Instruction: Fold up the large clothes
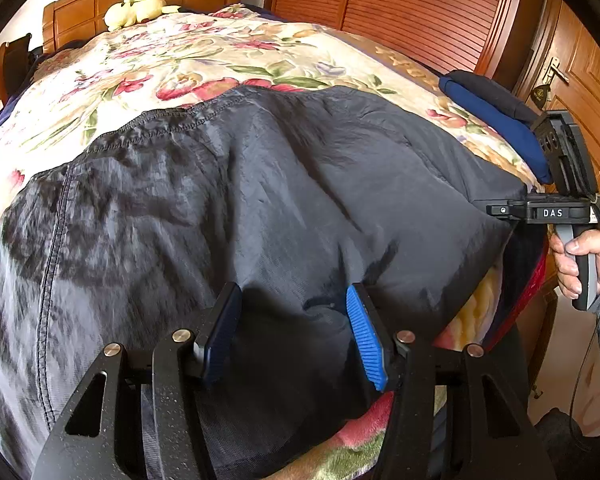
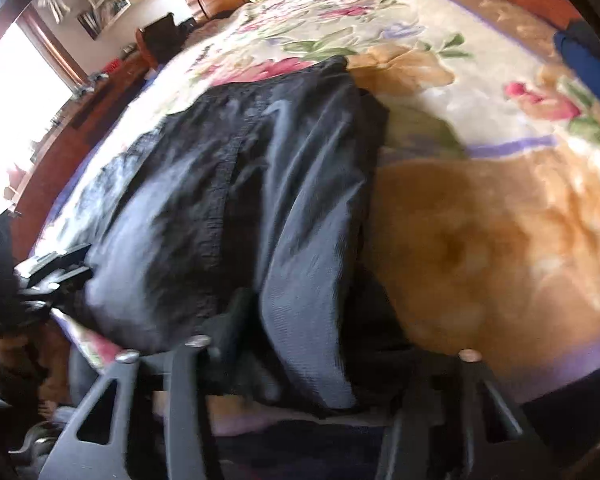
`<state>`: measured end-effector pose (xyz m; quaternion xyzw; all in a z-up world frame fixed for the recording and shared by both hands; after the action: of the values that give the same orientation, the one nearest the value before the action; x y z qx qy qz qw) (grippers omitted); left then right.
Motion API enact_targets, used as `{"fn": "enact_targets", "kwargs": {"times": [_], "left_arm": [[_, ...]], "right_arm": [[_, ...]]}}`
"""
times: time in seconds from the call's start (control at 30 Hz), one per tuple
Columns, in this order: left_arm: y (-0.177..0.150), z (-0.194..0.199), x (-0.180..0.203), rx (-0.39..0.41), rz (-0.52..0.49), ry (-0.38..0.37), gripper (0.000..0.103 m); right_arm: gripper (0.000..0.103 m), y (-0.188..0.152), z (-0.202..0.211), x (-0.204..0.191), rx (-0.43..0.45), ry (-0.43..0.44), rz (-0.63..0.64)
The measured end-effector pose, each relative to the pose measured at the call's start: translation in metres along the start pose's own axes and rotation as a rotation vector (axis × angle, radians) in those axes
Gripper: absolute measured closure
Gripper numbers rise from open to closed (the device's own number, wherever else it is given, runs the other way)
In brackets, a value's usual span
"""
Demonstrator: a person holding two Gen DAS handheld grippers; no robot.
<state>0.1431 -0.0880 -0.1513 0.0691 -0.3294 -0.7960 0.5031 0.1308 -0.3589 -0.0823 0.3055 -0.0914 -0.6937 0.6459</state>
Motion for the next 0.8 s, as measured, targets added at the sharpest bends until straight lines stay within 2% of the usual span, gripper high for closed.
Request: {"fn": "enact_targets", "kwargs": {"times": [0.03, 0.1, 0.2, 0.3, 0.53, 0.63, 0.8], "left_arm": [[0.000, 0.000, 0.000, 0.001, 0.001, -0.002, 0.047], [0.000, 0.000, -0.001, 0.003, 0.005, -0.005, 0.047], [0.000, 0.001, -0.001, 0.005, 0.010, -0.009, 0.047], [0.002, 0.011, -0.004, 0.023, 0.016, -0.002, 0.047], [0.003, 0.058, -0.028, 0.124, 0.058, 0.035, 0.047], [-0.001, 0.082, -0.046, 0.166, 0.087, 0.059, 0.047], [-0.014, 0.118, -0.080, 0.223, 0.136, 0.116, 0.047]], "right_arm": [[0.067, 0.000, 0.000, 0.000, 0.001, 0.008, -0.002], [0.079, 0.000, 0.002, -0.001, 0.012, 0.021, -0.001], [0.087, 0.002, 0.011, -0.007, 0.044, -0.001, 0.027], [0.089, 0.006, 0.027, -0.018, 0.100, -0.005, 0.055], [0.091, 0.025, 0.062, -0.058, 0.210, 0.023, 0.132], [0.091, 0.032, 0.072, -0.085, 0.244, 0.045, 0.188], [0.091, 0.049, 0.068, -0.156, 0.257, 0.090, 0.345]]}}
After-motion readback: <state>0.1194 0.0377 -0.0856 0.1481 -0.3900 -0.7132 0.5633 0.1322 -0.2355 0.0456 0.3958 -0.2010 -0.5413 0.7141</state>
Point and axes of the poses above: each gripper's, at about its wrist camera, not at the fingertips, and z roughly against the way its jaws point, x to its right, y to its top, the point moved 1 cm from there along -z, roughly the way its jaws point, and after that the axes turned 5 degrees about -y, right-handed, at the moved point
